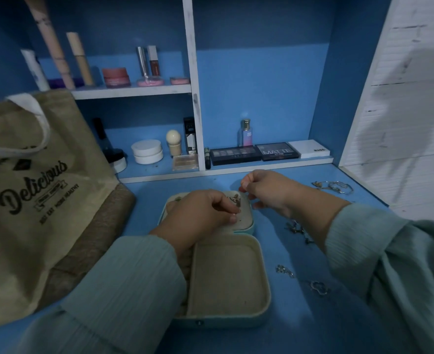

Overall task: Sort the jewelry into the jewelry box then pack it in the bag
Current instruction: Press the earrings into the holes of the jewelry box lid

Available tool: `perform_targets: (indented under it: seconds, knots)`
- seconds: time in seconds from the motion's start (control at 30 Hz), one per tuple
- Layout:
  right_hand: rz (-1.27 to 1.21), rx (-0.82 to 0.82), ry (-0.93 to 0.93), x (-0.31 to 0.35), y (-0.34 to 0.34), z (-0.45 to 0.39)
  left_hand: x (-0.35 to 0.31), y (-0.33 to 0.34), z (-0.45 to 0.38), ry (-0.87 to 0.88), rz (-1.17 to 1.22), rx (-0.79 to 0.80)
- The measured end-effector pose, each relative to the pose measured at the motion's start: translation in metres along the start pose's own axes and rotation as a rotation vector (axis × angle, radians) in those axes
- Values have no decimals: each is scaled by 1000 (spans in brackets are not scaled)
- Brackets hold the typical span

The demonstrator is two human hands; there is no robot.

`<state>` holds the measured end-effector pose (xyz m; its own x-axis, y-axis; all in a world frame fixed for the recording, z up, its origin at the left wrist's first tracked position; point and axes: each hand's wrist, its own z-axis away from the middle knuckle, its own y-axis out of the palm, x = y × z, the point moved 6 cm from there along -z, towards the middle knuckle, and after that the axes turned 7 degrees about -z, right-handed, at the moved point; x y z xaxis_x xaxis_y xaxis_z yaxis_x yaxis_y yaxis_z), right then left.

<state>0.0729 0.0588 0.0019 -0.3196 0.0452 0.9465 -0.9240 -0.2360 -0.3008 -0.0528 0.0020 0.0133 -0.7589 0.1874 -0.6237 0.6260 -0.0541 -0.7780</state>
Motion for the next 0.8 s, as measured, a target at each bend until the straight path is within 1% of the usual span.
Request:
perform_targets:
  seconds: [0.1, 0.23, 0.3, 0.43, 0.53, 0.67, 0.73, 0.8]
  knots:
    - [57, 18, -15, 5, 2, -2, 3, -2, -3, -6, -14, -5]
    - [20, 11, -16, 7, -1, -2, 5, -1, -3, -11, -22, -1]
    - [-89, 13, -12, 9, -3, -1, 5, 0, -2, -10, -1, -21]
    - [-385, -5, 4, 10, -6, 2, -1, 2, 0, 6, 10, -28]
    - [-539, -25, 9, 9, -9, 5, 2, 1, 2, -20, 20, -48]
    - [-653, -14, -11, 8, -9, 10, 7, 2, 7, -58, -33, -60]
    - [-685, -20, -26, 8, -10, 13, 5, 0, 9, -31, -54, -94]
    - [-708, -22, -36, 8, -10, 14, 2, -2, 9, -10, -131, -148]
